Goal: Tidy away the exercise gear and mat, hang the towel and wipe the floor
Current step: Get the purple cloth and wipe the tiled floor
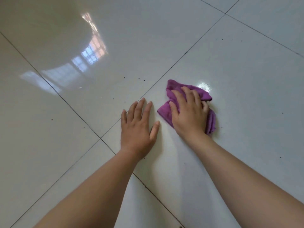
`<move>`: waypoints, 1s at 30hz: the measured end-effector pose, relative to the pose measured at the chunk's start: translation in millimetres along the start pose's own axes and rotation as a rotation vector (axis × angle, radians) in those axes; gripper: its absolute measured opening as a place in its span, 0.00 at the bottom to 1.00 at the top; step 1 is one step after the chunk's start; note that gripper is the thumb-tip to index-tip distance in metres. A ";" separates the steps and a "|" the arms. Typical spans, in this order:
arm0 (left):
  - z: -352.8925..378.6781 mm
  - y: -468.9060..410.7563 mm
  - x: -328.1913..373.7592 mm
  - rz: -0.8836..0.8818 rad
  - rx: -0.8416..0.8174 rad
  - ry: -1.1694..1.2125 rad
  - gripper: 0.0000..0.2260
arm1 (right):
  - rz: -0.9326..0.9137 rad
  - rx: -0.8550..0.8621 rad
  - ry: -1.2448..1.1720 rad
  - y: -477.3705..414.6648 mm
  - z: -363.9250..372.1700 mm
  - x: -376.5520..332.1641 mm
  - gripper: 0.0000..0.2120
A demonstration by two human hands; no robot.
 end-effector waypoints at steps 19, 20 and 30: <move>-29.0 -29.5 -97.6 -0.238 0.072 0.025 0.27 | -0.233 -0.026 0.003 13.7 26.6 -75.5 0.18; -29.8 -29.9 -97.4 -0.239 0.072 0.021 0.28 | -0.193 -0.019 -0.001 9.7 25.7 -70.6 0.18; -28.4 -34.4 -99.3 -0.252 0.047 0.010 0.31 | -0.224 -0.048 0.015 -18.4 30.9 -99.5 0.18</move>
Point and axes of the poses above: each hand's wrist, its own y-axis away from the middle knuckle, its own z-axis out of the palm, x = y × z, the point moved 3 cm from there along -y, towards the middle knuckle, and after that the axes turned 1 degree about -x, right-handed, at the moved point
